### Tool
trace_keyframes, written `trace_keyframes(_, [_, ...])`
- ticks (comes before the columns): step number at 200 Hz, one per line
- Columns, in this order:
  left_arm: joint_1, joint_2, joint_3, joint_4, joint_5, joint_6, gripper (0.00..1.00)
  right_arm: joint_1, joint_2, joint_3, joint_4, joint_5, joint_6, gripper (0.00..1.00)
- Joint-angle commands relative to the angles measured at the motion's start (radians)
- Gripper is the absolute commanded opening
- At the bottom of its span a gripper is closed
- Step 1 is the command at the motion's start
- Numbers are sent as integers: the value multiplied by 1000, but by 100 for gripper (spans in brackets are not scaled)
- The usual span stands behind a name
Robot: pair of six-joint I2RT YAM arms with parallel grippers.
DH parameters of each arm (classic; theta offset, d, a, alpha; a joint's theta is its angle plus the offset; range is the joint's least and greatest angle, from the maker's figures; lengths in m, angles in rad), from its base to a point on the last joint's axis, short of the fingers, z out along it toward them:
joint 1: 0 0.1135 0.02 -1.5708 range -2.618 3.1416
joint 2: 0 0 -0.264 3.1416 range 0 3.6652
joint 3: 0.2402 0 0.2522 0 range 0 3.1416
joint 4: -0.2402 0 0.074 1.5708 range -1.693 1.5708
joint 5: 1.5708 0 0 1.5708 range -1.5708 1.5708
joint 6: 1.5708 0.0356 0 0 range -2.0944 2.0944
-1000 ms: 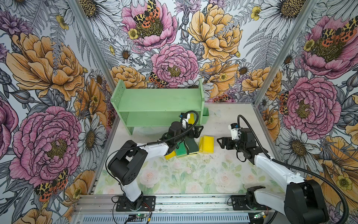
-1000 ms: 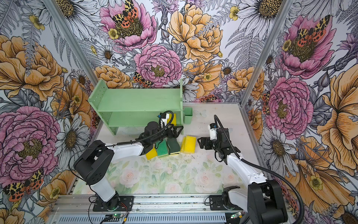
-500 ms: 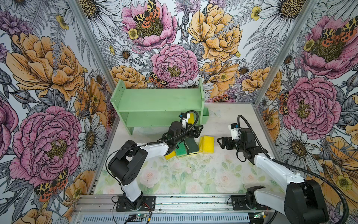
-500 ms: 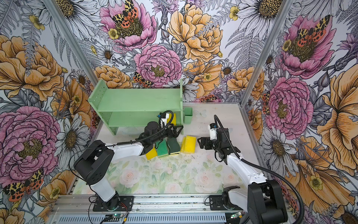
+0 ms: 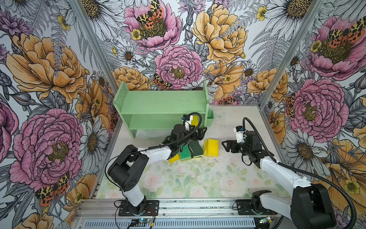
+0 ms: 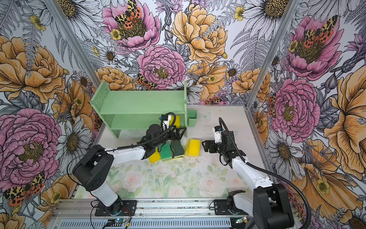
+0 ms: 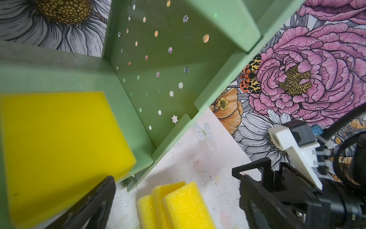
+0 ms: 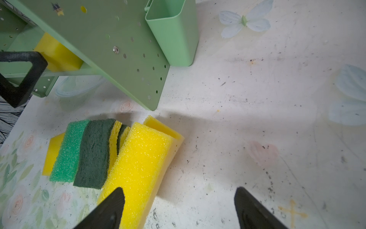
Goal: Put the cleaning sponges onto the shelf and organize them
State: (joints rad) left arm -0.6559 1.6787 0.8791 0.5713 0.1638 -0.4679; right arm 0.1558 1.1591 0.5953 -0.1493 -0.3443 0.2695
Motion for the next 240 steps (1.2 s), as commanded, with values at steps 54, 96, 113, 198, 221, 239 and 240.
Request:
trace_keyframes(54, [-5,-71,-48,-28,-92,35,99,-5,8,4,10,-5,-9,89])
trace_keyframes(96, [2,-91,-65,-50,-146,40,99,-5,13,6,10,-5,-9,89])
trace_keyframes(113, [9,-88,-64,-54,-142,36,99,-4,14,6,10,-7,-9,89])
trace_keyframes(198, [12,-86,-62,-47,-117,11,99,-5,20,6,12,-5,-8,89])
trace_keyframes(221, [4,-88,-68,-45,-119,1,99,-4,22,5,11,-5,-7,89])
trace_keyframes(239, [4,-90,-76,-36,-109,-11,99,-4,20,4,12,-5,-6,89])
trace_keyframes(240, [4,-91,-77,-35,-109,-12,99,-5,20,4,12,-5,-6,89])
